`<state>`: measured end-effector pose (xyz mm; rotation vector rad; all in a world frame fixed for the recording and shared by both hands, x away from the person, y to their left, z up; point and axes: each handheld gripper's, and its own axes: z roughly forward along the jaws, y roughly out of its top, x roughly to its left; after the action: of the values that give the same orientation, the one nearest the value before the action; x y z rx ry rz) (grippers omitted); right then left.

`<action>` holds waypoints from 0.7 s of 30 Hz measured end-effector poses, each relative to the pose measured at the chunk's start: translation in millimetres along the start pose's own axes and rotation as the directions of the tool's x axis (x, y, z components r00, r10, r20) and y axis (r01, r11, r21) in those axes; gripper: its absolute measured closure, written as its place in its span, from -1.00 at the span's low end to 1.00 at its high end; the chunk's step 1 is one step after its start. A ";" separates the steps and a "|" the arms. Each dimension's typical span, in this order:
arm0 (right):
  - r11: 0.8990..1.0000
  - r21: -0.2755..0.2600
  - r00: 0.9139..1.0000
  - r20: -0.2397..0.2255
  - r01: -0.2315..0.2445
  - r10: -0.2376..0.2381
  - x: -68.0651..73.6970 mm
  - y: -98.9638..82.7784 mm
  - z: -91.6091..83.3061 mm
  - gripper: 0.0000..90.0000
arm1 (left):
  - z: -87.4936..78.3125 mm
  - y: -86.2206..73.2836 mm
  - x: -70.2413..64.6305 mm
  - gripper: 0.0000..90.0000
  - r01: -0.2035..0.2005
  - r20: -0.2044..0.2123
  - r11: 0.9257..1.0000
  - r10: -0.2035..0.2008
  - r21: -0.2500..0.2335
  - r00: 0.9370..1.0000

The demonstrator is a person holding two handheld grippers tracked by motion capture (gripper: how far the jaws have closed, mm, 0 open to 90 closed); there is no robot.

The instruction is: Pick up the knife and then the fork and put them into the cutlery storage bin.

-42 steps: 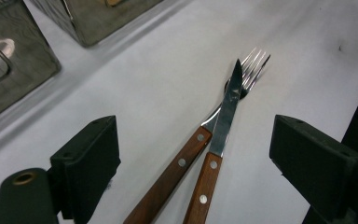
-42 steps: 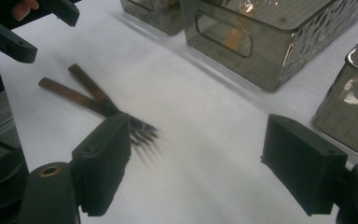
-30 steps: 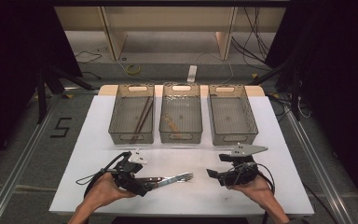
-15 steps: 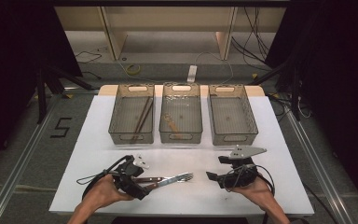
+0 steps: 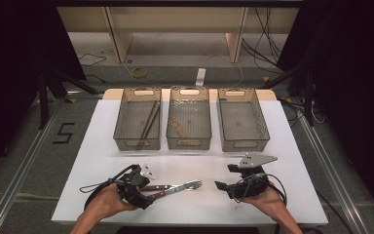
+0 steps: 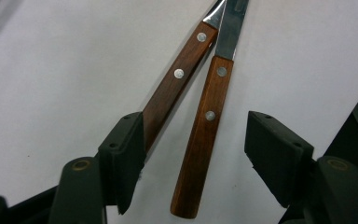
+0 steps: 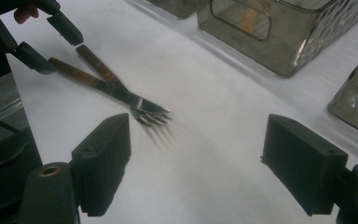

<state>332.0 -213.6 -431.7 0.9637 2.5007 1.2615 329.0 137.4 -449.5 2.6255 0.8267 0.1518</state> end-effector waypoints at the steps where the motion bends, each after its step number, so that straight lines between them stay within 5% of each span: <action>1: 1.000 0.002 1.000 0.000 0.002 -0.002 0.0 -0.2 0.0 -0.47 | 0.5 -0.1 0.1 -0.12 -0.001 0.000 1.000 0.001 0.002 1.000; 9: 1.000 0.010 1.000 0.001 0.003 -0.003 -1.2 -1.3 1.1 -0.46 | 8.8 0.1 -5.6 0.05 -0.049 0.006 0.996 0.048 0.068 0.999; 21: 1.000 0.020 1.000 -0.006 0.011 -0.011 0.1 -1.2 2.7 -0.45 | 14.8 -0.6 -2.3 0.27 -0.047 0.009 0.994 0.047 0.101 0.999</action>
<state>332.4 -212.3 -434.3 0.9508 2.5242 1.2401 330.0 131.8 -463.3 2.7398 0.7904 0.1173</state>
